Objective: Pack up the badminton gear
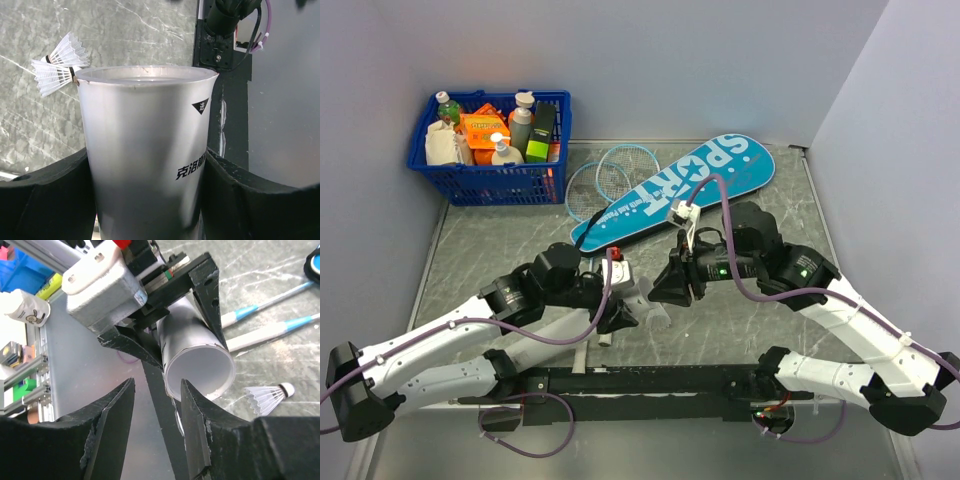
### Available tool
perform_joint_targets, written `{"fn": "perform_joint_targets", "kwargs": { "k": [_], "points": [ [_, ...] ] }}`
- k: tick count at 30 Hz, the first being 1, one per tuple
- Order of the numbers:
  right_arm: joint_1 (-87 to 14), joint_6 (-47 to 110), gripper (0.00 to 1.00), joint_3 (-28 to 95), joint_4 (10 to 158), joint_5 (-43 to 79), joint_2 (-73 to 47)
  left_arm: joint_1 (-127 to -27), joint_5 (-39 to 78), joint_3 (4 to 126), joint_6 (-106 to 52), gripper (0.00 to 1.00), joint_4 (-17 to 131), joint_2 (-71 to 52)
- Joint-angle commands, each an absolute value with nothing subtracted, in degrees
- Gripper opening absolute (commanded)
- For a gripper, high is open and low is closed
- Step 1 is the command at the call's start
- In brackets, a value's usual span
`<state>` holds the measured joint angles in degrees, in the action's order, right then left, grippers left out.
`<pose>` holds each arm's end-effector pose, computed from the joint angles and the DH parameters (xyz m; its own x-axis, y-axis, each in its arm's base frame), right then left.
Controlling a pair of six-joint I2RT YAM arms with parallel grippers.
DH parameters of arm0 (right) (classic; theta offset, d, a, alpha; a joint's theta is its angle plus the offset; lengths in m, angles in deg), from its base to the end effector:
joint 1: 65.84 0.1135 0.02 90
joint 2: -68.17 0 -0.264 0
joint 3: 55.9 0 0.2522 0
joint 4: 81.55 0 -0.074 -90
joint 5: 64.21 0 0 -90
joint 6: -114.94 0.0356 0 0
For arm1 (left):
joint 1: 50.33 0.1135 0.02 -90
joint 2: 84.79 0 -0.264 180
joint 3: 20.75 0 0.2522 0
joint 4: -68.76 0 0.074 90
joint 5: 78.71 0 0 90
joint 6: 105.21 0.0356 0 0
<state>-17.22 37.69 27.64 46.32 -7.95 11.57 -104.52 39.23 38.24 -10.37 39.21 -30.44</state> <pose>0.1129 0.1581 0.4041 -0.4855 -0.2734 -0.8304 -0.8705 0.2388 0.4303 0.1112 -0.1826 0.3040 -0.1641 0.3549 -0.9204 0.9824 0.1428 -0.1201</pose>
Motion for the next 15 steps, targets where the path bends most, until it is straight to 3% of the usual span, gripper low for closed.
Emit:
{"fn": "perform_joint_targets", "kwargs": {
  "k": [1,6,9,15],
  "points": [
    [-17.1,36.5,0.47,31.5,45.7,-7.3,11.2,-104.5,39.4,37.8,-14.4,0.01,39.6,-32.1],
    [-17.1,36.7,0.43,30.6,46.9,-9.6,10.0,-104.6,39.8,37.7,-13.9,0.07,39.2,-33.1],
    [-17.1,37.0,0.42,30.3,47.6,-10.9,9.3,-104.5,39.9,37.5,-13.6,0.01,39.2,-33.6],
    [-17.0,38.1,0.37,29.8,49.5,-12.3,7.2,-104.5,39.7,37.6,-13.8,0.01,39.2,-33.8]
  ]
}}
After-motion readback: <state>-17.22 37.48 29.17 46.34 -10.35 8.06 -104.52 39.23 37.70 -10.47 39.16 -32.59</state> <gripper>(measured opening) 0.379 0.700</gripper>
